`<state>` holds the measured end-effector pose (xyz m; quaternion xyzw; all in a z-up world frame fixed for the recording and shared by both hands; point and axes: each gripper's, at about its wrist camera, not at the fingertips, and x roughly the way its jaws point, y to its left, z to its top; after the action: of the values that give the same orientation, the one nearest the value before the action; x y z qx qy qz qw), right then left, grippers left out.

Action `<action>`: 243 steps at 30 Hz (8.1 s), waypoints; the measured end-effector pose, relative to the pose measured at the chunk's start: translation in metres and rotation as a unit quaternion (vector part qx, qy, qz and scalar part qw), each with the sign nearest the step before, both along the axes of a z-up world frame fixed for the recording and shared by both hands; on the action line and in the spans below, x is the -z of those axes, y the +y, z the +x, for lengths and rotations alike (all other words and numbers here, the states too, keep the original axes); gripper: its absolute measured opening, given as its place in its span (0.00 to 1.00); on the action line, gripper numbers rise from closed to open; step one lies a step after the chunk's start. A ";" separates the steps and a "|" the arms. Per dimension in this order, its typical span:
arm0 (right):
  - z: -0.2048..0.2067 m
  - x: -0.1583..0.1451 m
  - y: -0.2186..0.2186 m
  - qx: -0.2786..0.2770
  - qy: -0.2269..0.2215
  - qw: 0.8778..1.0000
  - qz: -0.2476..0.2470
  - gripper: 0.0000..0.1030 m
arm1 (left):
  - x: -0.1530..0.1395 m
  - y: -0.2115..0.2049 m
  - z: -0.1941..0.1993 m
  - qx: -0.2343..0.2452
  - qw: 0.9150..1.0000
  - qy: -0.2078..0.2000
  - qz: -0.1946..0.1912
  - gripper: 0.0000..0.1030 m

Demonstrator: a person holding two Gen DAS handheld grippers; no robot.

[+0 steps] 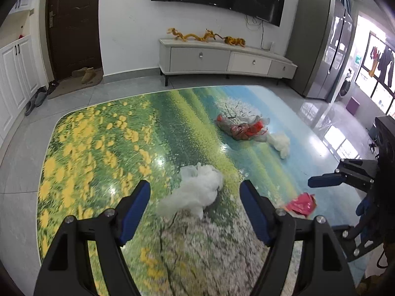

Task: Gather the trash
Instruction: 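Grasp the white plastic with the left gripper while the right grasps the pink wrapper, then carry the white plastic and pink wrapper over the bin and release both, then move both open grippers back over the red bag and white tissue, then grasp the red snack bag with the left gripper while the right grasps the white tissue, then carry the red bag and white tissue over the bin and release both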

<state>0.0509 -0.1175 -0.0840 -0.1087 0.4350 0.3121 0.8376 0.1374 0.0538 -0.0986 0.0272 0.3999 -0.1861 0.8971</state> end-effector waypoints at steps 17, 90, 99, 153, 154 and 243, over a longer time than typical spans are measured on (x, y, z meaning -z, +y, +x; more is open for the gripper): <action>-0.004 0.021 0.002 -0.008 -0.006 1.000 -0.013 0.53 | 0.038 -0.008 0.011 -0.010 0.999 0.046 -0.004 0.27; -0.179 0.035 -0.384 0.456 -0.023 0.885 0.087 0.44 | -0.023 -0.432 -0.125 0.275 0.954 0.112 -0.038 0.41; -0.194 0.038 -0.392 0.484 -0.016 0.871 0.084 0.56 | -0.015 -0.425 -0.125 0.254 0.960 0.115 -0.040 0.59; -0.143 -0.101 -0.148 0.246 -0.124 0.961 0.029 0.61 | -0.034 0.053 -0.176 -0.102 0.994 -0.038 -0.031 0.59; -0.138 -0.097 -0.147 0.244 -0.118 0.962 0.028 0.61 | -0.033 0.049 -0.168 -0.094 0.995 -0.034 -0.027 0.59; -0.165 -0.113 -0.108 0.189 -0.124 0.970 0.089 0.19 | -0.116 -0.040 -0.223 -0.069 0.984 -0.162 0.028 0.14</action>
<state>-0.1141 -0.2254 0.0293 0.0123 0.3105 0.1699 0.9352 -0.0856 0.0136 0.0171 0.0541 0.2551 -0.1057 0.9596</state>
